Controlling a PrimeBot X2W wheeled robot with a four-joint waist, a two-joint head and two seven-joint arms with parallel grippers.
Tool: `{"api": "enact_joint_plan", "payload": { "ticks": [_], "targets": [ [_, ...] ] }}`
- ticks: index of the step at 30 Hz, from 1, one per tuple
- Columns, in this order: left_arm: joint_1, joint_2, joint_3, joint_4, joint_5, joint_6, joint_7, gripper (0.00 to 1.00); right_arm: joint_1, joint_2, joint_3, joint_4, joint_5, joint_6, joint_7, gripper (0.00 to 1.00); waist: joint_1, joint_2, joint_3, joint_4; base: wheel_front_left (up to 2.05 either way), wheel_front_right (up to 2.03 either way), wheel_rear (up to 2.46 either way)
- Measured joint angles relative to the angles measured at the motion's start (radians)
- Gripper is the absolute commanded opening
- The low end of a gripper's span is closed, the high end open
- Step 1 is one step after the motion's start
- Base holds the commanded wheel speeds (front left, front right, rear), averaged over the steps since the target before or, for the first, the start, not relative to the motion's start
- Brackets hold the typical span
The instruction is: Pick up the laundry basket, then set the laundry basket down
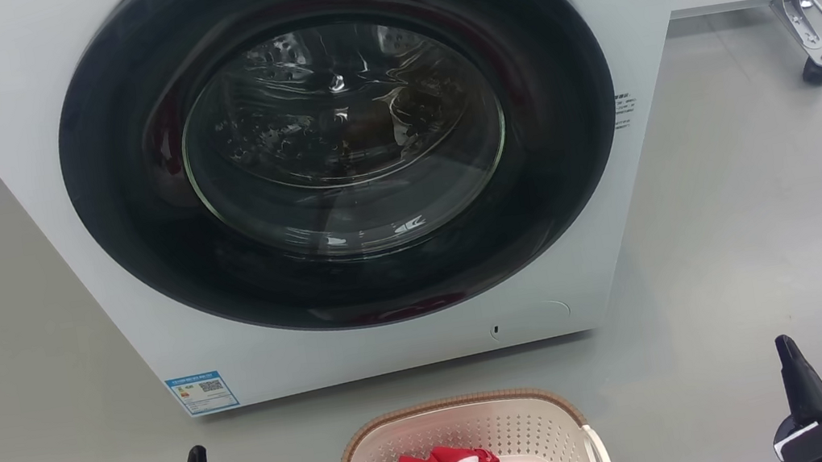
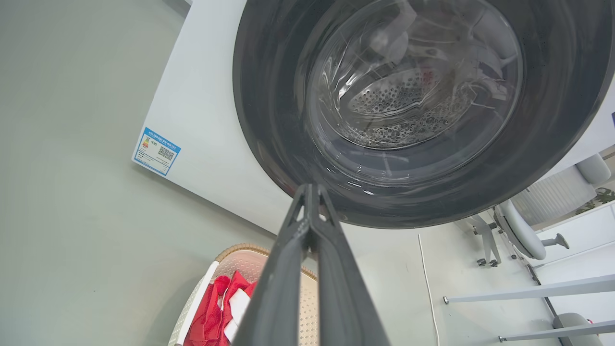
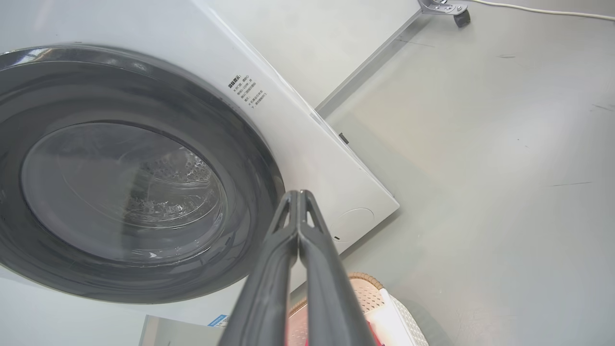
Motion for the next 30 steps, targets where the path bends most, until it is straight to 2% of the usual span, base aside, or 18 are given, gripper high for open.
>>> {"api": "enact_joint_plan", "payload": {
  "ticks": [30],
  "targets": [
    [-0.062, -0.023, 0.085, 0.096, -0.410, -0.078, 0.053, 0.00, -0.046, 0.030, -0.099, 0.064, 0.423, 0.077, 0.087, 0.00, 0.0000, 0.0000, -0.006, -0.002, 0.00, 0.00, 0.00]
  ]
}}
